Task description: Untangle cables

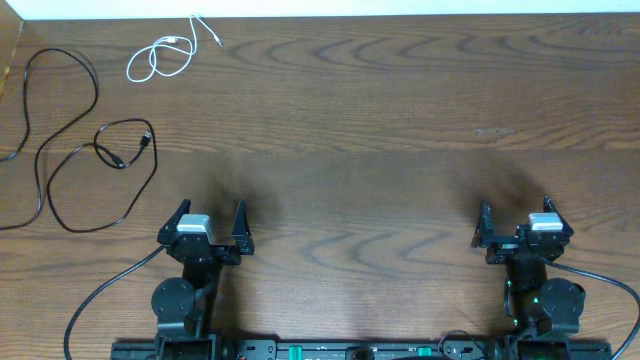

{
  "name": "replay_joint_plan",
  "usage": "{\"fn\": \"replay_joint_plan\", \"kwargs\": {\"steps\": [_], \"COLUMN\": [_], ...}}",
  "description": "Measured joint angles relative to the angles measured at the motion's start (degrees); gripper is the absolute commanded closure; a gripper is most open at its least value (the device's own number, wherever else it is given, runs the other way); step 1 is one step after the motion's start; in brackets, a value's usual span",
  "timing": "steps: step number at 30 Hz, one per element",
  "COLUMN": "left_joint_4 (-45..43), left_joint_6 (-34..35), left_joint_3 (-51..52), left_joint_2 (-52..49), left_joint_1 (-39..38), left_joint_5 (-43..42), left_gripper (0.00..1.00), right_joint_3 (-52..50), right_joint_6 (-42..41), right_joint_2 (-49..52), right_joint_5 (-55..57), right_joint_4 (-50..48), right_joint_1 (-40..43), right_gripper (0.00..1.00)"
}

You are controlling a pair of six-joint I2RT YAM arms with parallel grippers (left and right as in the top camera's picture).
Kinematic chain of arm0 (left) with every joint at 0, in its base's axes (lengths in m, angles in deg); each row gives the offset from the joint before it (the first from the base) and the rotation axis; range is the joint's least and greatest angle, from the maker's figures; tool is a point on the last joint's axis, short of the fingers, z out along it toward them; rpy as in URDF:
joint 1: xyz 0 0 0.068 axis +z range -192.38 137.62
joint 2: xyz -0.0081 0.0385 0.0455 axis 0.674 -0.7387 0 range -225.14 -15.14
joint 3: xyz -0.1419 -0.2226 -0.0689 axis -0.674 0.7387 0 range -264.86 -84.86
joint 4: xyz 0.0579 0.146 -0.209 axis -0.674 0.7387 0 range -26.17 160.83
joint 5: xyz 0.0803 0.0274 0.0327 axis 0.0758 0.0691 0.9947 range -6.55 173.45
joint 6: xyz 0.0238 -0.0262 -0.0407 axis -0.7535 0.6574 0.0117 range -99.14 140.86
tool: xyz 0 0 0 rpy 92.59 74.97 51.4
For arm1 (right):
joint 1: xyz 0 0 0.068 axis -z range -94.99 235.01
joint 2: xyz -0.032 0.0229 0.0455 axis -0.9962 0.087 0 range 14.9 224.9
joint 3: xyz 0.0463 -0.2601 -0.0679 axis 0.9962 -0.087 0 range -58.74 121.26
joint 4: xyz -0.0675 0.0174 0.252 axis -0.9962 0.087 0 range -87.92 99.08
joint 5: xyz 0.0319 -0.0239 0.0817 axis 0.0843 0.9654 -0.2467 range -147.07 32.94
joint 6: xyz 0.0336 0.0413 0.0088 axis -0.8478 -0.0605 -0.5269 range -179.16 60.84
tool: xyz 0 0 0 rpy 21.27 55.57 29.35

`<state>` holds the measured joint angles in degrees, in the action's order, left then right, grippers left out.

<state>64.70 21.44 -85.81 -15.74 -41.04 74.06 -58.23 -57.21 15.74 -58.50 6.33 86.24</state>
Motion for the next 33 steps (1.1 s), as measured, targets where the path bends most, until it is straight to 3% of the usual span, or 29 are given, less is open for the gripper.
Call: {"fn": "replay_joint_plan", "kwargs": {"steps": [33], "left_joint_4": [0.44], "left_joint_6": [-2.14], "left_joint_3": [-0.15], "left_joint_2": [0.0], "left_joint_1": [-1.05], "left_joint_5": [1.86], "left_gripper": [0.02], "right_joint_3": [0.0], "right_joint_6": [0.0], "right_joint_2": [0.0], "right_joint_5": [0.0], "right_joint_4": [0.0], "right_joint_1": [0.0], "right_gripper": [0.01]}}
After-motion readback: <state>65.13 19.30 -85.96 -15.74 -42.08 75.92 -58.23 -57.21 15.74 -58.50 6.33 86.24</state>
